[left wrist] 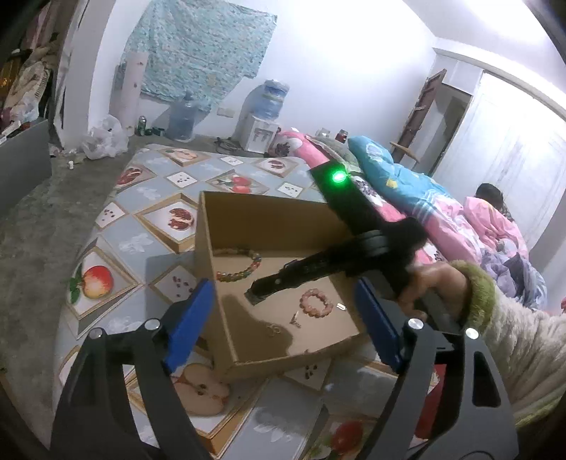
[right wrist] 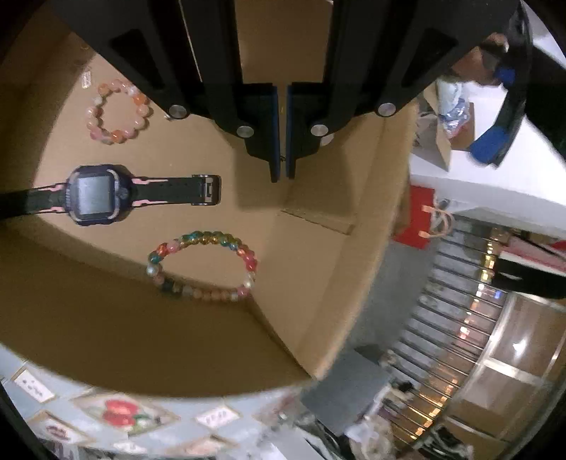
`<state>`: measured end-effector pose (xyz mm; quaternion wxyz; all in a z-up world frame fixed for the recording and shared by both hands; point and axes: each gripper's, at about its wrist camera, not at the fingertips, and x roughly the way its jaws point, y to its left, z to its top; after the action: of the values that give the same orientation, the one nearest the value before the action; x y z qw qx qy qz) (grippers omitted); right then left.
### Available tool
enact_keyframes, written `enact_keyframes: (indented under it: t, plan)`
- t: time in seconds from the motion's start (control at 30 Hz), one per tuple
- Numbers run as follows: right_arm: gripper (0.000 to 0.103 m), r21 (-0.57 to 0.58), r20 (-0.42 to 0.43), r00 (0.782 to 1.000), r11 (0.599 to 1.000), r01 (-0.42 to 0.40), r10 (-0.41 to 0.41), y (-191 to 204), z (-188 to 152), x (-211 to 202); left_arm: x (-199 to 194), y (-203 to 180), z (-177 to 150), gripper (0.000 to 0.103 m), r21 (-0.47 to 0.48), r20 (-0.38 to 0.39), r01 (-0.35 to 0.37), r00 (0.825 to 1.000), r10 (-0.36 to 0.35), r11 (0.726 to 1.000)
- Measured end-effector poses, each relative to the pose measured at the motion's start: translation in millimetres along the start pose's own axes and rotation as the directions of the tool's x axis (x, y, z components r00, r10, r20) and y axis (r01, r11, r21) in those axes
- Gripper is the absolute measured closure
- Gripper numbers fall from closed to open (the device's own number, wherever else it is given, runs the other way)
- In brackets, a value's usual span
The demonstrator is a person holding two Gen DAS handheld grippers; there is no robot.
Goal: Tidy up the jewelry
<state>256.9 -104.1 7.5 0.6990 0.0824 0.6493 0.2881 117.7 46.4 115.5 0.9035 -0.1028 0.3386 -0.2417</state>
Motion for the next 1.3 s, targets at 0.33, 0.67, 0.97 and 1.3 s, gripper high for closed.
enact_keyframes:
  t: [0.33,0.67,0.97,1.3]
  plan:
    - [0.082,0.070,0.135,0.988,0.994,-0.085,0.075,-8.8,-20.6,-35.9,-6.5,5.4,-4.4,0.020,0.011,0.024,-0.004,1.000,0.004,1.000]
    - [0.053,0.046,0.458,0.888,0.999,0.023,-0.042,-3.6,-110.5,-128.5,-0.6,-13.7,-5.2,0.014,0.073,0.054,-0.063,0.997,0.059,0.995]
    - [0.029,0.111,0.606,0.750,0.962,0.249,-0.264,14.0,-179.5,-153.8,-6.3,-41.6,-5.0,0.011,0.080,0.113,-0.172,0.980,0.163,0.982]
    - [0.009,0.198,0.628,0.630,0.877,0.437,-0.456,15.8,-211.7,-156.5,-3.9,-67.0,-17.2,0.010,0.095,0.122,-0.352,0.932,0.340,0.931]
